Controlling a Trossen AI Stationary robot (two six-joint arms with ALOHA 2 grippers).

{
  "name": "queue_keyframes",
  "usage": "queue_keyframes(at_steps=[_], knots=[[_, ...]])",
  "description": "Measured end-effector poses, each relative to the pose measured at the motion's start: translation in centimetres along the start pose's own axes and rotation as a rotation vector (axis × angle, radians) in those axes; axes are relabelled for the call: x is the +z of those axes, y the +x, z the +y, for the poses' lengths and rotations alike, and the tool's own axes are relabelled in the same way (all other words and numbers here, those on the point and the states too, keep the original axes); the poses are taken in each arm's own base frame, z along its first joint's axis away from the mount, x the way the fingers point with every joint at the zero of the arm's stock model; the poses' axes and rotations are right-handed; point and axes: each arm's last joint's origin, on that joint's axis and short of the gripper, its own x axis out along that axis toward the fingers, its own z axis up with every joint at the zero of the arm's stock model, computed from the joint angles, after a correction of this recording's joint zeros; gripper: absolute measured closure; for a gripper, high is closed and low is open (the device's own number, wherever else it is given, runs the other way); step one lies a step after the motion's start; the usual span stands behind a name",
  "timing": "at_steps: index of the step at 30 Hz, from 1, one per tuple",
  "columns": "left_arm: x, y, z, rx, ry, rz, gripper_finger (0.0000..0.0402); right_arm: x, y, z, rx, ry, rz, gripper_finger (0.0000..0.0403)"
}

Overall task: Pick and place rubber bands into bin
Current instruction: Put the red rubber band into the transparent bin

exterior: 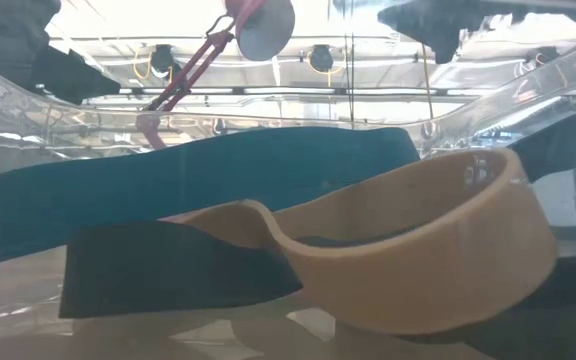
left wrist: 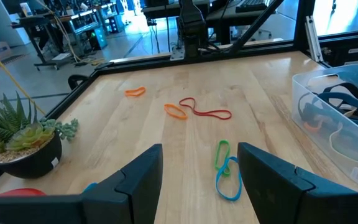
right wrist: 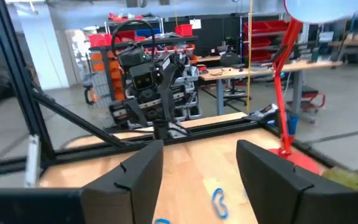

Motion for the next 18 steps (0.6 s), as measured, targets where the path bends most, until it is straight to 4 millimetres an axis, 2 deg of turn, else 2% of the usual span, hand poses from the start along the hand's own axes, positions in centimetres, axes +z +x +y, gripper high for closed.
queue_keyframes(at_steps=[3,8,13,18], knots=[[0.0,0.0,0.0,0.0,0.0,0.0,0.0188,0.5,0.3,-0.2,-0.017,-0.086,-0.014,0.0209],[0.0,0.0,0.0,0.0,-0.002,0.0,0.0188,3.5,1.7,-0.2,0.012,-0.207,-0.024,0.0222],[0.0,0.0,0.0,0.0,-0.002,0.0,0.0188,7.2,3.4,-0.2,0.038,-0.31,0.086,0.0235],[0.0,0.0,0.0,0.0,-0.002,0.0,0.0188,9.5,4.4,-0.1,0.034,-0.452,0.224,0.0242]])
